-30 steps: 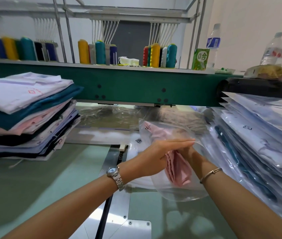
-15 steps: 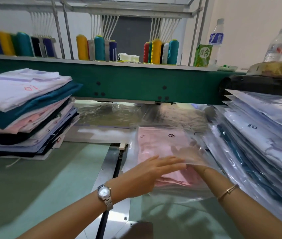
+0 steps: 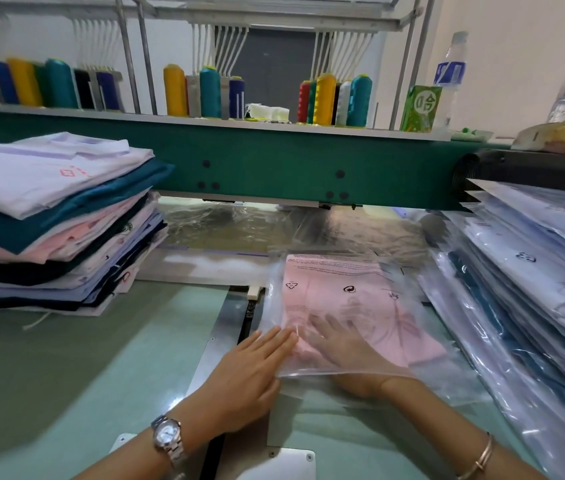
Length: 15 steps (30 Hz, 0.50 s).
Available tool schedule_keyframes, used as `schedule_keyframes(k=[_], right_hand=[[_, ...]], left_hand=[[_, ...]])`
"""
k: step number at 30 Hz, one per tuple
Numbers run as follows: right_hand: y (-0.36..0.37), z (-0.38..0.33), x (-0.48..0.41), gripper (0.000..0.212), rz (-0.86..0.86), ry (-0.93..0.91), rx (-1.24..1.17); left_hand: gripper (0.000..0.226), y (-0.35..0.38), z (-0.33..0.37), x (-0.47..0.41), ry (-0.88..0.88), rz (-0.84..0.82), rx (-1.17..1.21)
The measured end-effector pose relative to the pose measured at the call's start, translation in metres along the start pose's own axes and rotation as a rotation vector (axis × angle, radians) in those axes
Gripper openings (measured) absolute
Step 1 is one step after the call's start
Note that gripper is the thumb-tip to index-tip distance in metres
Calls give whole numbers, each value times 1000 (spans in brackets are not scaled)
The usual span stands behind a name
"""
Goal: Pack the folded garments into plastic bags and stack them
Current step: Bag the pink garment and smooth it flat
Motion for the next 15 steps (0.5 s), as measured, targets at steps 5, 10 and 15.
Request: schedule_keyframes(k=[5,10,15], right_hand=[[1,10,0,85,-59,48,35],[0,-22,14,70,-151,72,-17],[-47,-86,53,54,-321,-296,-581]], left_hand=[[74,2,1,-1,-15,-52,-2],[70,-22,1,-5,17,58,81],[53,-45,-17,-48,-147,176,315]])
Point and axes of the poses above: each hand's wrist, its own x-axis away from the middle knuckle, its own y-axis out of the palm, z = x × y, the point moved 9 cm from there along -x, towards the middle knuckle, and after that the axes turned 13 degrees about -y, right-handed, at the moved point
